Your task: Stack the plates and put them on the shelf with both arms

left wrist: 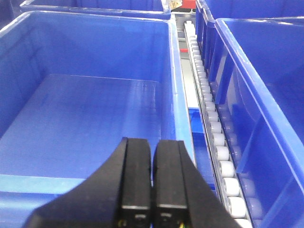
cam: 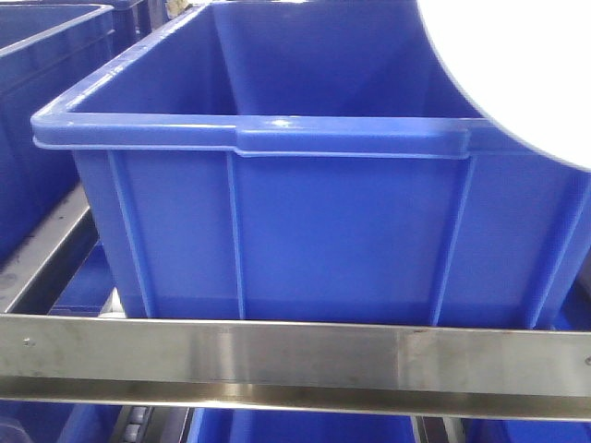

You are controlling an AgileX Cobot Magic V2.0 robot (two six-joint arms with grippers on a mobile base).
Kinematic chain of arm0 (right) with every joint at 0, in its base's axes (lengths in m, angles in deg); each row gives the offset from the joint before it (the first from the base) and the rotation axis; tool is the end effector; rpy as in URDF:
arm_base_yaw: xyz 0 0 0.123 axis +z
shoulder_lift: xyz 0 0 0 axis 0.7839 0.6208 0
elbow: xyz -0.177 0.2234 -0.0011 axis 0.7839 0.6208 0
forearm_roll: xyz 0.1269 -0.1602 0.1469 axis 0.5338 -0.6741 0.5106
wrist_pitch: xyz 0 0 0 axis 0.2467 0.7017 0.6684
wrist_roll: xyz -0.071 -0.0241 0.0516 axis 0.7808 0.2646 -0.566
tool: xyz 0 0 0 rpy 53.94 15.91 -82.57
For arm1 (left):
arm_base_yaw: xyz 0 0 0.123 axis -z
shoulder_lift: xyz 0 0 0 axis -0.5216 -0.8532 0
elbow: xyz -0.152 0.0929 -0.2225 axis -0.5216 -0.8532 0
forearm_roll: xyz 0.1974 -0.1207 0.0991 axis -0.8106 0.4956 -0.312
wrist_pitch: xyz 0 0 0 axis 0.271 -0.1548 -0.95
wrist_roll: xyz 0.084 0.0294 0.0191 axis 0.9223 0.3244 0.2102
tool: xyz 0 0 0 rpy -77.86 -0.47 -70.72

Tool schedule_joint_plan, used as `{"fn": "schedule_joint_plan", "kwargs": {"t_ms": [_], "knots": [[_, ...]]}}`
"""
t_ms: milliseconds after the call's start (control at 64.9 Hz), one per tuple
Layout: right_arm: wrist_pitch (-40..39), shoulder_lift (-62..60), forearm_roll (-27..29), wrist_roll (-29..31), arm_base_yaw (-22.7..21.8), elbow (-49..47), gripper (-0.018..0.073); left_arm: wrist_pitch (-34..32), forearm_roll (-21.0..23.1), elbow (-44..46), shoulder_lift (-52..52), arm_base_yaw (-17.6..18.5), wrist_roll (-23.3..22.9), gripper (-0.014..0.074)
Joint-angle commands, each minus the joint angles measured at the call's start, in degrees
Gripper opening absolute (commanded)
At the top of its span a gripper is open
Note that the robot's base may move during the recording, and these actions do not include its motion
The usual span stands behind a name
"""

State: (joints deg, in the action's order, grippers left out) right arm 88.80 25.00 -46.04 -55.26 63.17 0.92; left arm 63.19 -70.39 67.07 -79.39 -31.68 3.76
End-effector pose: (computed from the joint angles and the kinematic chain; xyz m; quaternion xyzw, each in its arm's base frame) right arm 0.0785 0.0163 0.2901 -0.0403 0.6866 0.1053 0.7183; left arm 0.0857 -0.0068 0.2929 0.0138 0.7505 -0.0376 0.6596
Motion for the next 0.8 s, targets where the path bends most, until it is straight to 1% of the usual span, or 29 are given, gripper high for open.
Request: {"fn": "schedule_joint_plan", "kwargs": {"t_ms": [0, 108, 216, 324, 555, 632, 786], "knots": [[-5.7, 0.5, -0.2, -0.3, 0.0, -1.9, 0.0048, -4.5, 0.8, 1.7, -0.5, 0.0, -0.2, 0.0082], [-4.9, 2.1, -0.2, 0.0, 0.0, -2.7, 0.0055, -4.5, 0.8, 1.7, -0.5, 0.0, -0.2, 0.0082], [-5.0, 6.2, -0.3, 0.0, 0.0, -6.2, 0.0056, -4.5, 0.8, 1.7, -0.5, 0.0, -0.2, 0.0082], [-4.9, 13.1, -0.3, 0.0, 0.0, -11.5, 0.0056, -4.5, 0.8, 1.7, -0.5, 0.0, -0.2, 0.0082], [-6.3, 31.5, -0.3, 0.0, 0.1, -23.7, 0.0059, -4.5, 0.8, 1.7, -0.5, 0.0, -0.2, 0.0082], [-7.6, 37.8, -0.3, 0.0, 1.1, -26.8, 0.0059, -4.5, 0.8, 1.7, -0.5, 0.0, -0.2, 0.0082], [-13.9, 48.9, -0.3, 0.0, 5.8, -31.7, 0.0059, -4.5, 0.8, 1.7, -0.5, 0.0, -0.2, 0.0082]]}}
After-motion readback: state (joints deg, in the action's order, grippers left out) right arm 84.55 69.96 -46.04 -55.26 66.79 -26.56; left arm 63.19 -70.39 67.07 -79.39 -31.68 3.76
